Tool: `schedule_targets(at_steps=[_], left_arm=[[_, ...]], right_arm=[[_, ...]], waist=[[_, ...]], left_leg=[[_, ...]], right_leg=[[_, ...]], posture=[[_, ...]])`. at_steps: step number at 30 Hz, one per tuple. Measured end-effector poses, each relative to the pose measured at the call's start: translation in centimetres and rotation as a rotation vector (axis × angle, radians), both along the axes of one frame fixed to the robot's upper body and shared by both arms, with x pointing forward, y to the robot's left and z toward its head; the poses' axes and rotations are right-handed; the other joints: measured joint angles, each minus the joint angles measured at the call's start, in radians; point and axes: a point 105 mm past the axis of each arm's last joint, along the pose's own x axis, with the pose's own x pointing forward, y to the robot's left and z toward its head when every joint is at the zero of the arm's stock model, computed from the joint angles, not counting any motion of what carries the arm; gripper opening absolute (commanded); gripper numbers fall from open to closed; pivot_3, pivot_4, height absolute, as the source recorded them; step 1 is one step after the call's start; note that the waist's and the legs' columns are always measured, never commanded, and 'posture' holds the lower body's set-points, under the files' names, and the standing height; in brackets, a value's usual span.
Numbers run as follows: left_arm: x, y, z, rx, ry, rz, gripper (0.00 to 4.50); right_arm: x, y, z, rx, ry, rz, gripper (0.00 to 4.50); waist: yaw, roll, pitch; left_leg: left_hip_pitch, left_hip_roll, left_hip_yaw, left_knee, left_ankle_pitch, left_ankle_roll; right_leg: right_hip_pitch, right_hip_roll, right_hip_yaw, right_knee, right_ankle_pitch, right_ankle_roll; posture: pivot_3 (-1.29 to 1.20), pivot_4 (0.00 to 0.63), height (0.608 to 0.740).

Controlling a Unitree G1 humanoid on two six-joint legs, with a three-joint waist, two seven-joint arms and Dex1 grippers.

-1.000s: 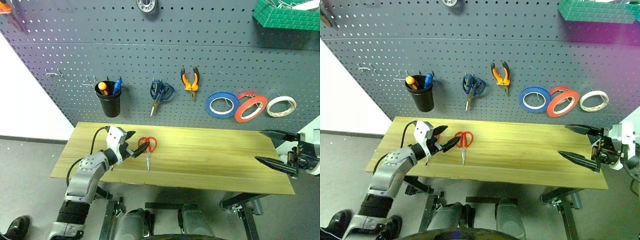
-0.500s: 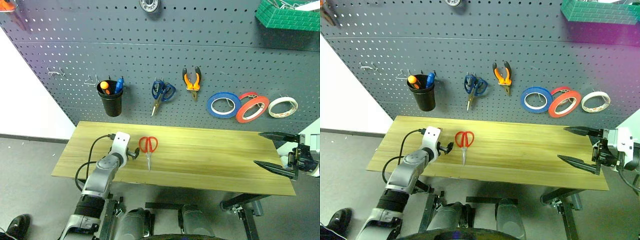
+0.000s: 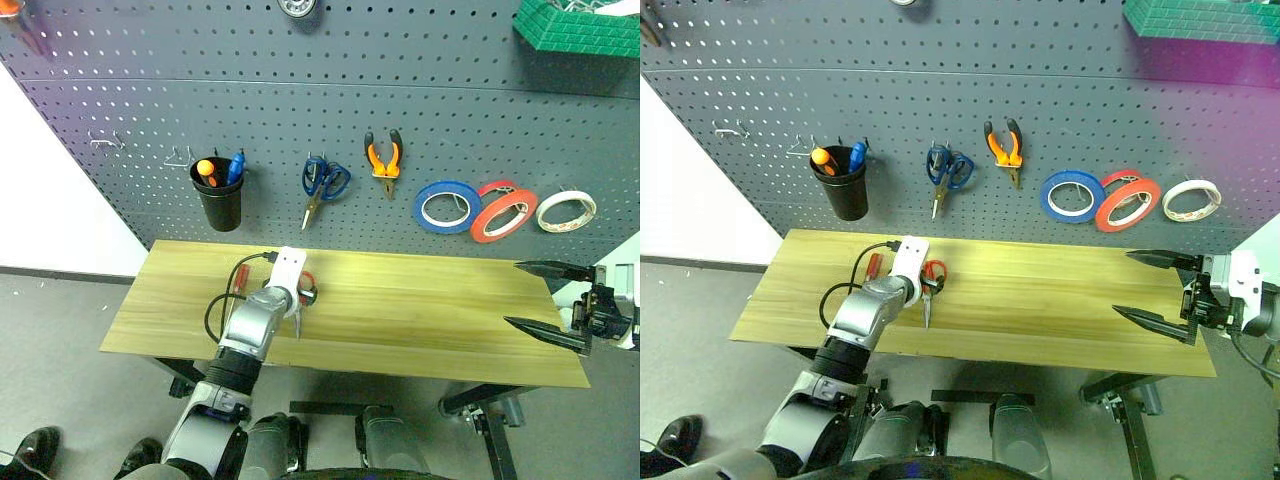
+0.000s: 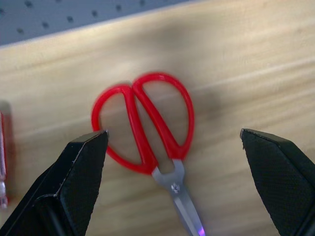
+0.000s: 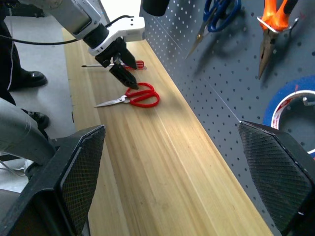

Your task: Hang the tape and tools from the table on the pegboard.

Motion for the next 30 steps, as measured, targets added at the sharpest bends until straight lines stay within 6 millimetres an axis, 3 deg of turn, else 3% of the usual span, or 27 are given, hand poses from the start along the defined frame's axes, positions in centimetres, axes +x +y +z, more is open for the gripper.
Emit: schedule_targets(at_steps=[11,24,30], left_arm=[[-1.5,0.9,-0.7,0.024,0.160,0.118,4.50],[-0.5,0.4,-1.9,-0.091,0.257,0.221,4.50],[0.2,0.2,-1.6,-0.074,0.237,0.244,4.50]], right_arm=[[0.1,-0.1,0.0,0.006,0.002,-0.024,4.49],[0.3,0.1,0.0,0.021,0.005,-0.048,4.49],[0.3,0.1,0.0,0.027,0.005,-0.058,4.49]], waist=[[0.001,-0.003,0.015],[0.002,-0.007,0.029],[0.002,-0.009,0.034]], left_leg=[[0.000,0.000,0.000,0.000,0.000,0.000],[-0.001,0.000,0.000,0.000,0.000,0.000],[-0.001,0.000,0.000,0.000,0.000,0.000]], right_leg=[[0.000,0.000,0.000,0.000,0.000,0.000],[0.000,0.000,-0.001,-0.001,0.000,0.001],[0.000,0.000,-0.001,-0.001,0.001,0.002]], posture=[[-0.26,0.136,0.740],[-0.27,0.153,0.740],[-0.27,0.159,0.740]])
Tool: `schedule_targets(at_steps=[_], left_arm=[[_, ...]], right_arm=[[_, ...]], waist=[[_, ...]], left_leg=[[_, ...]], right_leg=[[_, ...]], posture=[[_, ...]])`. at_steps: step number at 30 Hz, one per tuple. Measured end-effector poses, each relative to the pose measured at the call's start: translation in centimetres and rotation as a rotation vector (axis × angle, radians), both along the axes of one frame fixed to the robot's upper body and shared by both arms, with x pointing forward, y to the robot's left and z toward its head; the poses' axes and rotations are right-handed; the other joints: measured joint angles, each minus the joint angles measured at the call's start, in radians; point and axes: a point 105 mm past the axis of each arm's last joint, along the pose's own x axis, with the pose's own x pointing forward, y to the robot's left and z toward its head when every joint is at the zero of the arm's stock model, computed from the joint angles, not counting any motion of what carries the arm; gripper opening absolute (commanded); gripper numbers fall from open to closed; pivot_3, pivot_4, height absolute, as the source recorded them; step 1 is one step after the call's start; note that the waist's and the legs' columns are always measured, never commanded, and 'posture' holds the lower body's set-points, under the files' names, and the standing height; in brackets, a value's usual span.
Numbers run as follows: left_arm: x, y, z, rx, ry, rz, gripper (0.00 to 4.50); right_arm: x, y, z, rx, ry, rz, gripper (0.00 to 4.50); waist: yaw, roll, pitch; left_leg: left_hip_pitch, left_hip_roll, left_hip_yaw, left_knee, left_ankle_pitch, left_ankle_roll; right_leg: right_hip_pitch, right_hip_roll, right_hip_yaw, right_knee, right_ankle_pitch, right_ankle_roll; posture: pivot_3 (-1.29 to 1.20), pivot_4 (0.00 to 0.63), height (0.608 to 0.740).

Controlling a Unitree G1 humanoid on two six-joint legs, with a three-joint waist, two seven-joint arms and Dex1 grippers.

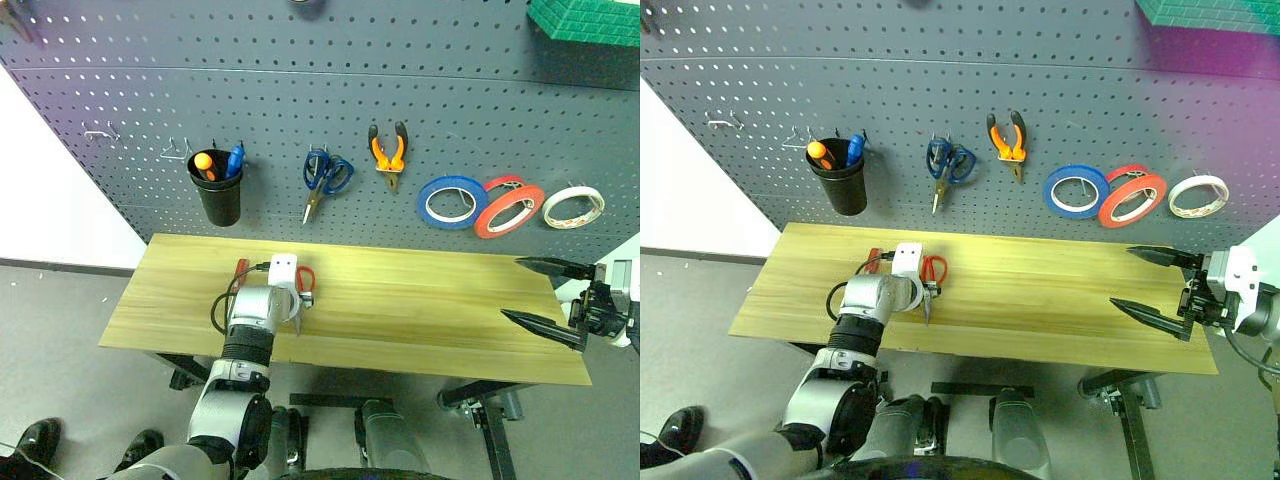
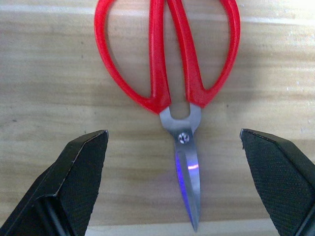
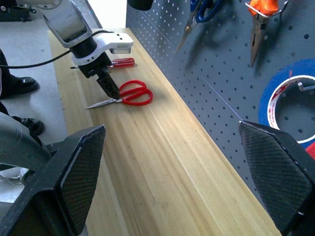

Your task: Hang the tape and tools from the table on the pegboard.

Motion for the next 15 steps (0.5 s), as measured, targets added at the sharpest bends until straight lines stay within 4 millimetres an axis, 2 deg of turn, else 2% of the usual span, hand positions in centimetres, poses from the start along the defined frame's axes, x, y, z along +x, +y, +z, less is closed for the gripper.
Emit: schedule_targets(at_steps=[9,15], left_arm=[[-0.2,-0.2,-1.0,0.017,0.030,0.022,4.50],[0.6,-0.1,-0.5,0.048,0.016,0.031,4.50]], right_arm=[[0.2,0.0,0.1,0.004,-0.007,-0.016,4.49],[0.1,0.2,0.2,0.001,-0.017,-0.010,4.49]], waist=[[0.000,0.000,0.010],[-0.001,0.000,0.011]], left_leg=[[-0.001,0.000,0.000,0.000,0.000,0.000],[-0.001,0.000,0.000,-0.001,0.000,0.001]], right_leg=[[0.000,0.000,0.000,-0.001,0.001,0.001],[0.000,0.000,0.000,-0.003,0.002,0.005]], posture=[[-0.27,0.165,0.740],[-0.29,0.164,0.740]])
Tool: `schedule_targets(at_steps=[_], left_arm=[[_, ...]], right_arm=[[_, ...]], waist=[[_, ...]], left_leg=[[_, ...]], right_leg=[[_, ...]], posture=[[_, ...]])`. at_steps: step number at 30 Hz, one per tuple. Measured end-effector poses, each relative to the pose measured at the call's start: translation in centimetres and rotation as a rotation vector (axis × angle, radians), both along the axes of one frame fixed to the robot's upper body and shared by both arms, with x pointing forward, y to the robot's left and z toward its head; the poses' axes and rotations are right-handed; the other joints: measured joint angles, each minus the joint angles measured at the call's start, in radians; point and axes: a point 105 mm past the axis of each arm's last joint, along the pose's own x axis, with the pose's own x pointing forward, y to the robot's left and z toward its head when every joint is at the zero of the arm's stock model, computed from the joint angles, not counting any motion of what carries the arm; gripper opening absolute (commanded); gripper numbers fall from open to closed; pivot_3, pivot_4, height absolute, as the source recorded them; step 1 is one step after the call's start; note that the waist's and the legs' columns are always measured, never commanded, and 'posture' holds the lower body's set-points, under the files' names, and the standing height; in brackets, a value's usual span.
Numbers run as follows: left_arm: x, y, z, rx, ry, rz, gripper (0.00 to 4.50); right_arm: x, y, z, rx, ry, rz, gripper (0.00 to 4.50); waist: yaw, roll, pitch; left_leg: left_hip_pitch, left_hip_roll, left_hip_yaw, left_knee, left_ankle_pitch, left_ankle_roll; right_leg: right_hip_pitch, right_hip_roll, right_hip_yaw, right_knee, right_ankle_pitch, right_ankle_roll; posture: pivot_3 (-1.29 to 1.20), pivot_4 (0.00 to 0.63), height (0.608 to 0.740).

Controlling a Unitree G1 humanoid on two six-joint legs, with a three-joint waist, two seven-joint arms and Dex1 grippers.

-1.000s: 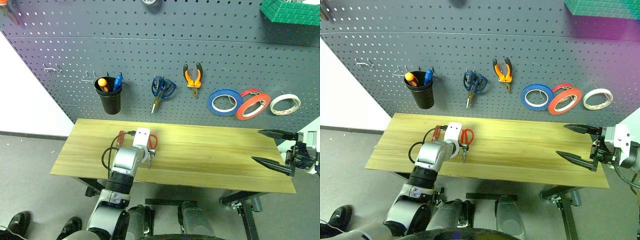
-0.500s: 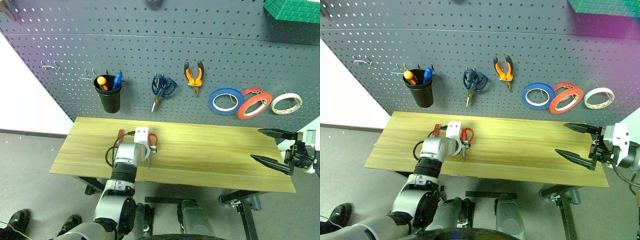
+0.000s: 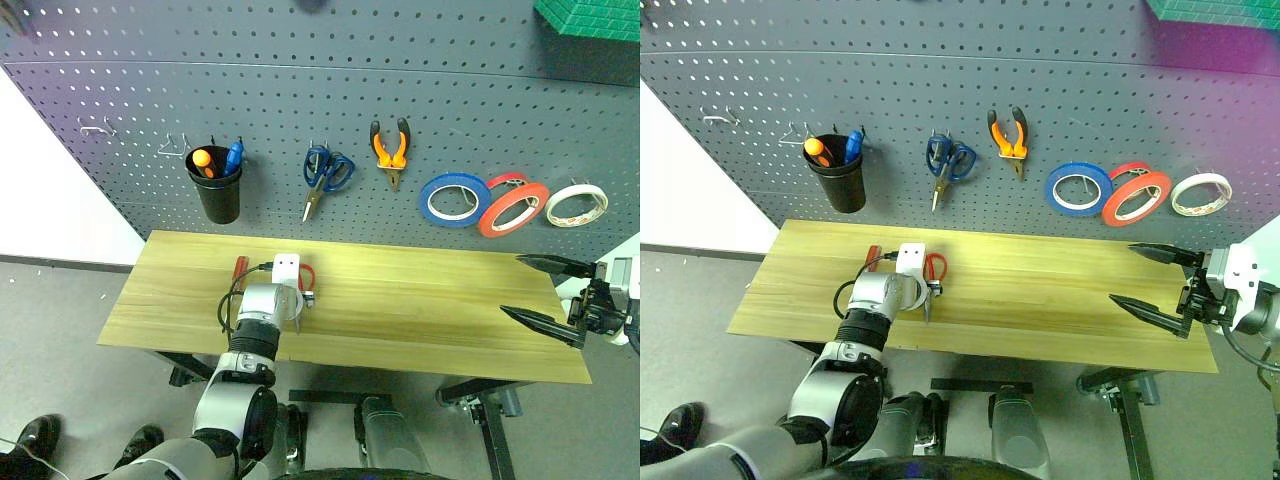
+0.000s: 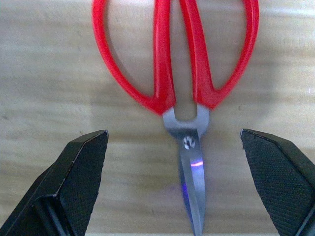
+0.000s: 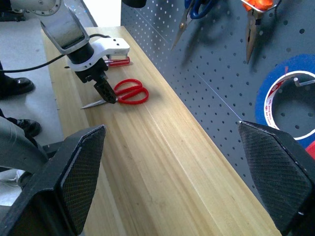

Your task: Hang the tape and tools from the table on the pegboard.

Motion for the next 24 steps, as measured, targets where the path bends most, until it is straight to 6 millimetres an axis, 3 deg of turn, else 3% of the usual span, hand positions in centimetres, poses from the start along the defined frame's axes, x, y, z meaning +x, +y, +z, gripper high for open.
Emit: schedule_targets(at_steps=[6,19,22,24], left_arm=[[0.1,-0.2,-0.4,0.003,0.010,-0.008,4.50],[0.3,-0.3,-0.5,0.002,0.006,-0.016,4.50],[0.3,-0.3,-0.4,-0.001,0.004,-0.018,3.91],[0.4,-0.3,-0.4,0.005,-0.008,-0.018,3.27]], right_arm=[[-1.1,0.7,-0.1,0.022,0.028,0.042,4.49],[-2.2,1.2,1.9,0.169,0.062,0.076,4.49],[-2.2,1.3,1.9,0.170,0.066,0.075,4.50],[-2.1,1.4,2.1,0.166,0.058,0.077,4.50]], waist=[[-0.001,0.004,-0.002],[-0.001,0.006,-0.003],[-0.001,0.006,-0.003],[-0.002,0.006,-0.003]], left_leg=[[-0.004,0.000,0.000,-0.001,-0.002,0.003],[-0.015,0.000,0.000,0.000,-0.003,0.005],[-0.015,0.000,0.000,0.000,-0.003,0.005],[-0.015,0.000,0.000,0.000,-0.003,0.005]], right_leg=[[-0.001,0.000,0.000,-0.007,0.003,0.005],[-0.010,-0.002,0.000,-0.011,0.004,0.004],[-0.009,-0.002,0.000,-0.011,0.003,0.003],[-0.010,-0.002,0.000,-0.011,0.003,0.003]], posture=[[-0.31,0.164,0.740],[-0.31,0.162,0.740],[-0.31,0.165,0.740],[-0.31,0.170,0.740]])
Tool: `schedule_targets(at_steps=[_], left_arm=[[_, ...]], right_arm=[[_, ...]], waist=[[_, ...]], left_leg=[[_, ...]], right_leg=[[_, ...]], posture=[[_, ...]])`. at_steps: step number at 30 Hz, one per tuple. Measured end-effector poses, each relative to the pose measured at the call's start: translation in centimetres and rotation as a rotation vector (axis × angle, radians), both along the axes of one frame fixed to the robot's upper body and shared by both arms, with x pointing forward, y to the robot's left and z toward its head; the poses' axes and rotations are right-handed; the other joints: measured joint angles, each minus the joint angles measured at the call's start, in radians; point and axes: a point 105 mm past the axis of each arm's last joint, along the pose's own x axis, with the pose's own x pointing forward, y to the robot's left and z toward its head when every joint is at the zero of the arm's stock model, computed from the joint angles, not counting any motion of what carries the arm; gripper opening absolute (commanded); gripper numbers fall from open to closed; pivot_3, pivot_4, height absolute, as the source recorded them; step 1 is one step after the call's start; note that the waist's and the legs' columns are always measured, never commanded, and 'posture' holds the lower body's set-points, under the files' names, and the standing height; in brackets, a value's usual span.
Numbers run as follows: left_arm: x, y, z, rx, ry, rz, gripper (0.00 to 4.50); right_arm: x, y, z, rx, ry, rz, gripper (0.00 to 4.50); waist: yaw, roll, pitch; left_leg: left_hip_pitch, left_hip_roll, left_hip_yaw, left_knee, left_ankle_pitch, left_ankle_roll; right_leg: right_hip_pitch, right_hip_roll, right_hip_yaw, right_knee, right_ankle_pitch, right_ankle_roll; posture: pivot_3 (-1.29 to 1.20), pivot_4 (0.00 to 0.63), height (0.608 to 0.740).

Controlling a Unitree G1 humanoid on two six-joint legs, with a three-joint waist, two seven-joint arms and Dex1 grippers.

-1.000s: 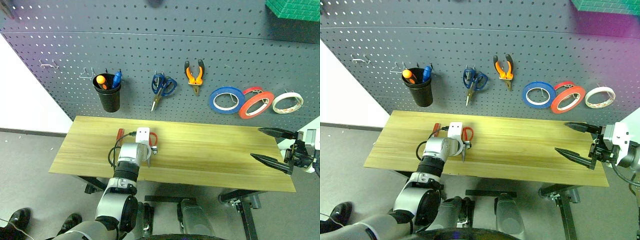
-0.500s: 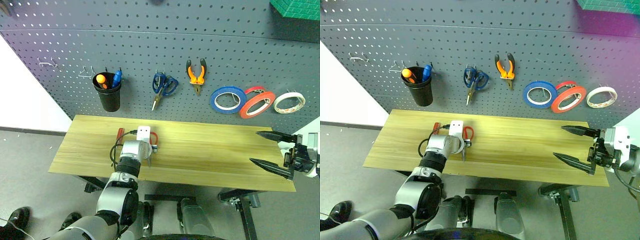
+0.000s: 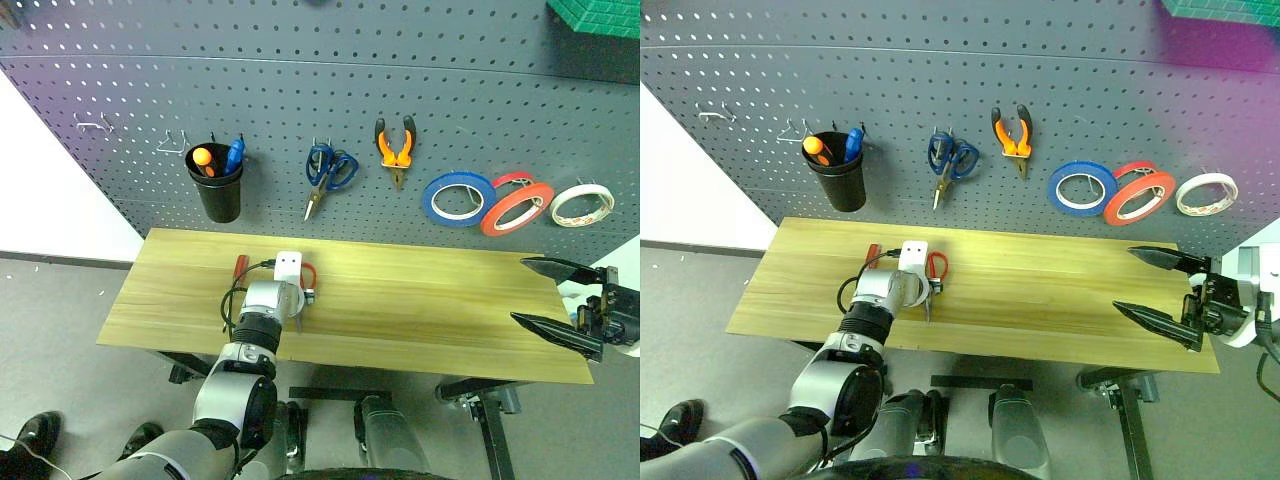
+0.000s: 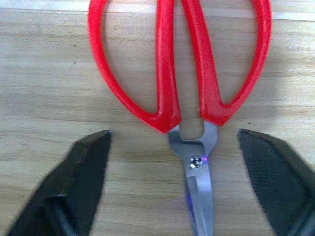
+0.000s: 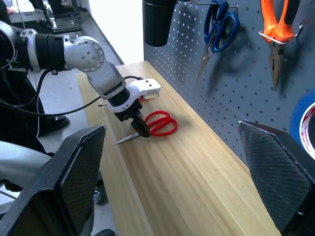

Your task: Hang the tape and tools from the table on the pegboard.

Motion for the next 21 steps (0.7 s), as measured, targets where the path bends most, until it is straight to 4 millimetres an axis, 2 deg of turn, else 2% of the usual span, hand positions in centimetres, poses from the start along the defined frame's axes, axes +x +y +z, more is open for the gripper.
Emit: schedule_targets(at_steps=[6,7,21], left_arm=[[0.03,-0.01,-0.07,0.043,-0.010,-0.018,1.20],[0.05,0.02,-0.06,0.043,-0.012,-0.018,1.11],[-0.06,0.06,-0.20,0.053,-0.047,-0.070,1.11]], right_arm=[[0.18,0.08,0.16,0.004,0.002,-0.004,4.50],[0.18,0.09,0.15,0.005,0.006,-0.004,4.50],[0.66,0.32,0.58,0.013,-0.006,-0.009,4.50]], waist=[[0.000,0.000,0.000],[0.000,0.000,0.000],[0.001,0.001,0.000]], left_leg=[[0.000,0.000,0.000,0.000,0.000,0.000],[0.000,0.000,0.000,0.000,0.000,0.000],[0.000,0.000,0.000,0.000,0.000,0.000]], right_leg=[[0.000,0.000,0.000,0.000,0.000,0.000],[0.000,0.000,0.000,0.000,0.000,0.000],[0.000,0.000,0.000,0.000,0.000,0.000]], posture=[[-0.31,0.174,0.740],[-0.31,0.174,0.740],[-0.29,0.173,0.740]])
